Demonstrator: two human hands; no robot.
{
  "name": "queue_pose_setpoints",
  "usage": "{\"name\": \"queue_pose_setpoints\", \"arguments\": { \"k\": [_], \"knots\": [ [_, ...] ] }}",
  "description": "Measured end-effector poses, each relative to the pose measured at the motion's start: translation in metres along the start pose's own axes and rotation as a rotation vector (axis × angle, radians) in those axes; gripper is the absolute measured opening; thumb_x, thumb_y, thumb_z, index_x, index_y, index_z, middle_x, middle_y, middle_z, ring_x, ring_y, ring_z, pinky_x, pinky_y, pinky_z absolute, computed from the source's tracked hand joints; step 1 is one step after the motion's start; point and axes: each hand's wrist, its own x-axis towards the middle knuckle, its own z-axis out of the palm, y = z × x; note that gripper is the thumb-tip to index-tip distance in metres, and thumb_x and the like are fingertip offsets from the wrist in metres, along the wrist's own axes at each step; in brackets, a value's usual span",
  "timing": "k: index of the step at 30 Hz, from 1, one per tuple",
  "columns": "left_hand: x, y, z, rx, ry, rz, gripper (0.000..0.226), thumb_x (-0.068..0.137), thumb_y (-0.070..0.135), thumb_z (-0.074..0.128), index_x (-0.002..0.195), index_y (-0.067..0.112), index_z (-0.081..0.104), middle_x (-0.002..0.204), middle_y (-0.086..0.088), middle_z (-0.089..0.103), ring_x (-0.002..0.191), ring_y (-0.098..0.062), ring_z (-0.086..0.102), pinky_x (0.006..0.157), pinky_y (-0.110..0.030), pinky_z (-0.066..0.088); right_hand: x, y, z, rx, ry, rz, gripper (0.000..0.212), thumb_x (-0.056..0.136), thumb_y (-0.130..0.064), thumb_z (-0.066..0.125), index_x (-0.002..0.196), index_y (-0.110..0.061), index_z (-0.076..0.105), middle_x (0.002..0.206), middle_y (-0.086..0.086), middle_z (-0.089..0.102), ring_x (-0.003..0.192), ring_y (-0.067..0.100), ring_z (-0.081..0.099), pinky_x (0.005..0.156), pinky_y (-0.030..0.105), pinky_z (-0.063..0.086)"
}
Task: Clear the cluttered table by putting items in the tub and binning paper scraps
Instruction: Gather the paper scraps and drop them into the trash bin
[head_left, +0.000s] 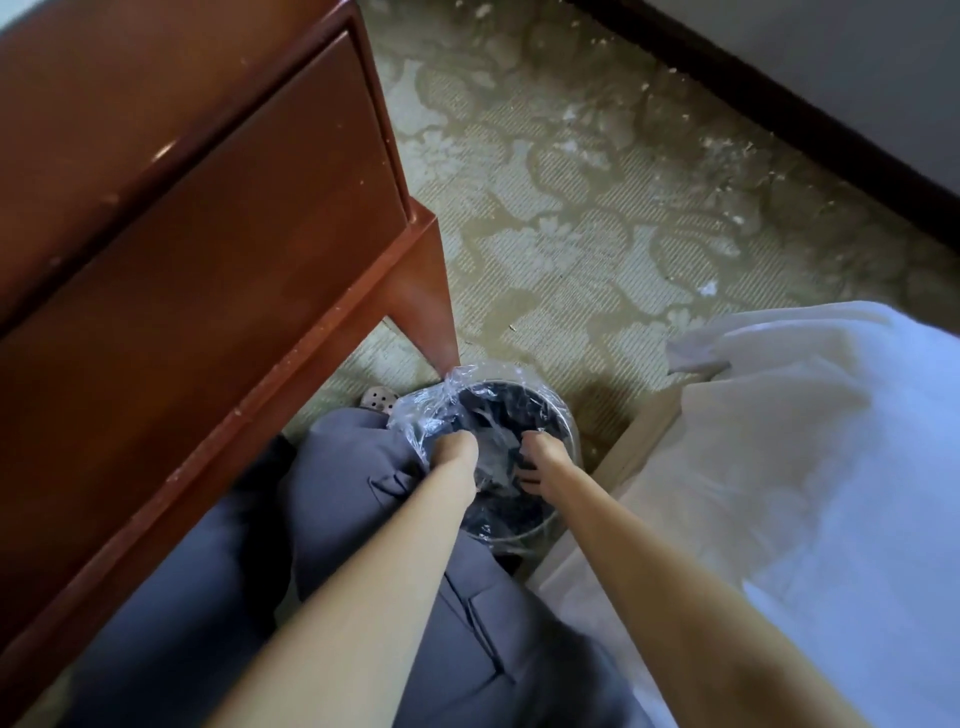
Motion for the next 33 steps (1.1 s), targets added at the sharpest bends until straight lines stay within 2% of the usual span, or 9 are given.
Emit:
{"name": "queue_pose_setpoints", "arguments": {
  "k": [2, 8, 11, 16, 18, 22, 29, 31, 33],
  "knots": [
    [-0.003, 0.000, -0.003, -0.032, 0.006, 0.017, 0.041, 0.100, 0.015, 0.030, 0.139, 0.005, 0.036, 0.124, -0.015, 0.048, 0.090, -0.023, 0.046, 0.077, -0.035, 0.042, -0.009, -0.003, -0.006, 0.038, -0.005, -0.006, 0.037, 0.098, -0.019, 0.039, 0.133, -0.009, 0.046, 0.106, 0.011, 0.052, 0.102, 0.030, 0.052, 0.084, 0.037, 0.045],
    [-0.039, 0.004, -0.019, -0.118, -0.050, 0.094, 0.041, 0.101, 0.018, 0.034, 0.139, 0.005, 0.037, 0.135, -0.015, 0.045, 0.122, -0.032, 0.046, 0.093, -0.040, 0.045, -0.047, -0.012, -0.025, -0.025, 0.033, -0.157, 0.037, 0.096, -0.010, 0.040, 0.130, 0.004, 0.051, 0.114, 0.020, 0.063, 0.111, 0.034, 0.058, 0.107, 0.043, 0.041],
    [-0.067, 0.007, -0.032, -0.128, -0.070, 0.213, 0.038, 0.100, 0.015, 0.036, 0.135, 0.003, 0.041, 0.102, -0.012, 0.050, 0.100, -0.026, 0.047, 0.092, -0.037, 0.047, -0.071, -0.015, -0.027, -0.056, 0.012, -0.263, 0.029, 0.095, -0.009, 0.042, 0.118, 0.003, 0.058, 0.104, 0.016, 0.064, 0.095, 0.028, 0.060, 0.084, 0.035, 0.049],
    [-0.135, 0.008, -0.060, -0.112, -0.109, 0.479, 0.017, 0.098, 0.012, 0.040, 0.108, 0.008, 0.052, 0.088, -0.009, 0.054, 0.084, -0.021, 0.053, 0.077, -0.030, 0.049, -0.134, -0.022, -0.020, -0.004, -0.002, -0.543, 0.023, 0.094, -0.004, 0.041, 0.110, 0.001, 0.057, 0.077, 0.011, 0.061, 0.061, 0.016, 0.055, 0.050, 0.017, 0.043],
    [-0.167, 0.007, -0.077, -0.074, -0.105, 0.624, 0.022, 0.097, 0.014, 0.042, 0.112, 0.007, 0.056, 0.096, -0.010, 0.059, 0.089, -0.021, 0.056, 0.067, -0.022, 0.048, -0.170, -0.024, -0.013, 0.024, -0.032, -0.695, 0.020, 0.093, -0.002, 0.040, 0.100, 0.000, 0.059, 0.070, 0.007, 0.058, 0.060, 0.014, 0.054, 0.054, 0.016, 0.045],
    [-0.233, 0.000, -0.125, -0.099, -0.048, 0.859, 0.024, 0.097, 0.015, 0.043, 0.110, 0.004, 0.060, 0.098, -0.010, 0.063, 0.088, -0.020, 0.061, 0.069, -0.018, 0.048, -0.254, -0.025, 0.011, 0.012, -0.128, -0.997, 0.024, 0.089, 0.001, 0.039, 0.082, -0.005, 0.061, 0.070, 0.006, 0.062, 0.062, 0.013, 0.058, 0.062, 0.016, 0.049],
    [-0.298, -0.026, -0.231, -0.169, 0.311, 1.171, 0.023, 0.096, 0.015, 0.041, 0.089, 0.019, 0.063, 0.096, -0.006, 0.070, 0.093, -0.020, 0.066, 0.087, -0.033, 0.055, -0.368, -0.014, 0.081, -0.140, -0.249, -1.422, 0.030, 0.081, -0.001, 0.046, 0.066, -0.021, 0.063, 0.073, -0.001, 0.068, 0.080, 0.021, 0.067, 0.085, 0.038, 0.054],
    [-0.300, -0.031, -0.263, -0.167, 0.448, 1.193, 0.023, 0.094, 0.016, 0.043, 0.084, 0.025, 0.062, 0.093, -0.001, 0.069, 0.096, -0.018, 0.064, 0.091, -0.036, 0.053, -0.387, -0.012, 0.108, -0.255, -0.242, -1.497, 0.024, 0.082, -0.006, 0.049, 0.074, -0.022, 0.066, 0.080, -0.005, 0.068, 0.087, 0.019, 0.065, 0.088, 0.033, 0.049],
    [-0.297, -0.035, -0.292, -0.109, 0.601, 1.157, 0.021, 0.094, 0.017, 0.044, 0.098, 0.021, 0.064, 0.105, -0.001, 0.067, 0.100, -0.014, 0.059, 0.088, -0.028, 0.047, -0.398, -0.011, 0.138, -0.395, -0.227, -1.555, 0.021, 0.084, -0.009, 0.050, 0.093, -0.017, 0.068, 0.094, 0.001, 0.068, 0.092, 0.017, 0.060, 0.089, 0.030, 0.044]
  ]
}}
